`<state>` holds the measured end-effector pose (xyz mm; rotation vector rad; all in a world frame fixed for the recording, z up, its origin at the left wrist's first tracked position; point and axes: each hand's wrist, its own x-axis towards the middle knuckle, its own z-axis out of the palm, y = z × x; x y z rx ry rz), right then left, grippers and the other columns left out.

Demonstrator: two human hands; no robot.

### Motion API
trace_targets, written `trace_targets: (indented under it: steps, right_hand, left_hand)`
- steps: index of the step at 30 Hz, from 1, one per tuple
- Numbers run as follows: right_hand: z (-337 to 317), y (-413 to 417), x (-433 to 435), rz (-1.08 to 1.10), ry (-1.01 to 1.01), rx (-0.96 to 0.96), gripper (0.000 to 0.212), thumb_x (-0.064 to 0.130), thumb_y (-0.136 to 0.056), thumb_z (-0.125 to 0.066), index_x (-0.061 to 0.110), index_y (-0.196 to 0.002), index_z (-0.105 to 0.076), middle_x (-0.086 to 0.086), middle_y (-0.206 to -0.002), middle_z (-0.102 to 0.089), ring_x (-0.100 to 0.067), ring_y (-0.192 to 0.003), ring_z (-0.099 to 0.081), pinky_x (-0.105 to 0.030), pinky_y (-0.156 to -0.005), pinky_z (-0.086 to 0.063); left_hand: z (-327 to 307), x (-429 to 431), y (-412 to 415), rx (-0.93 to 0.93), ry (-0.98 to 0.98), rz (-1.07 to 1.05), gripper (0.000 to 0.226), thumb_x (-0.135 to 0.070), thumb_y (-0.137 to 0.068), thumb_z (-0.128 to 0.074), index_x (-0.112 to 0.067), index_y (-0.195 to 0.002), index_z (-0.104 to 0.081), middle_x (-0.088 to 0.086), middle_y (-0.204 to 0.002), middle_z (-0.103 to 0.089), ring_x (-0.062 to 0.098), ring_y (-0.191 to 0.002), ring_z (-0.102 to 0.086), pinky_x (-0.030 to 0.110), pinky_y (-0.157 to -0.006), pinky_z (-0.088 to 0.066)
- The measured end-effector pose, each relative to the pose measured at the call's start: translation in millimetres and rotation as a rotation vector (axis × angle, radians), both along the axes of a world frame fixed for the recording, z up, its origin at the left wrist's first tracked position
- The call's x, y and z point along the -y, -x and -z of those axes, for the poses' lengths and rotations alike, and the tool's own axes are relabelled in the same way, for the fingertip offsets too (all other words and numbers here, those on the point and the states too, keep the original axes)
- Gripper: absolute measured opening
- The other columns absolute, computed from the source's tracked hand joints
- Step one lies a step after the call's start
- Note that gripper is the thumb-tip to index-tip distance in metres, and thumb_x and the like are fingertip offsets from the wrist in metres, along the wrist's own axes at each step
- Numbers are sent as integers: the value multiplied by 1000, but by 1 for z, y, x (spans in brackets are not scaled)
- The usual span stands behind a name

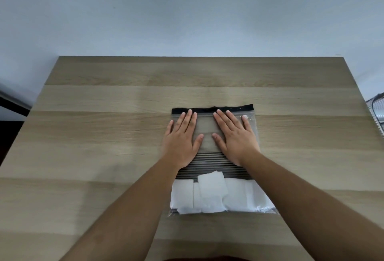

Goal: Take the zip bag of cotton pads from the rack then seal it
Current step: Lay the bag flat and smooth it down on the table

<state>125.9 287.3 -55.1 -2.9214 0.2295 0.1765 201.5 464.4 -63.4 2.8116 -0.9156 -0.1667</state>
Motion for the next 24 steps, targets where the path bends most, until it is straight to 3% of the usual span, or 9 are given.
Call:
trace_targets:
  steps: [7, 13, 18, 24]
  right_hand:
    - [5, 25, 43, 217, 39, 10, 68, 65, -86, -1, 34, -146, 9, 15, -157, 2, -8, -144, 6, -41, -118, 3]
    - [2, 29, 52, 220, 20, -67, 69, 64, -86, -3, 31, -145, 14, 13, -157, 10, -10, -144, 13, -42, -118, 6]
    - [-26, 27, 45, 291, -195, -120, 65, 54, -93, -26, 28, -148, -2, 4, -159, 8, -17, -144, 16, -46, -115, 8]
    - [-48, 64, -22, 140, -221, 4, 60, 48, -92, -20, 28, -147, -5, 11, -154, 8, -9, -138, 20, -37, -113, 12]
  left_hand:
    - [1, -30, -14, 7, -51, -72, 77, -69, -83, 1, -27, -147, 7, -8, -159, 0, 7, -144, 5, 38, -116, 3]
    - [-2, -29, -15, -28, -71, -75, 79, -71, -82, -5, -27, -147, 8, -10, -159, 3, 8, -144, 7, 40, -117, 3]
    - [-29, -25, -21, -248, 0, -58, 73, -52, -91, -38, -28, -148, 1, -8, -159, 6, 7, -144, 7, 40, -116, 2]
    - [-48, -24, 53, -186, 131, 45, 63, -48, -95, -31, -22, -148, -8, -5, -158, -4, 12, -145, -3, 31, -113, 0]
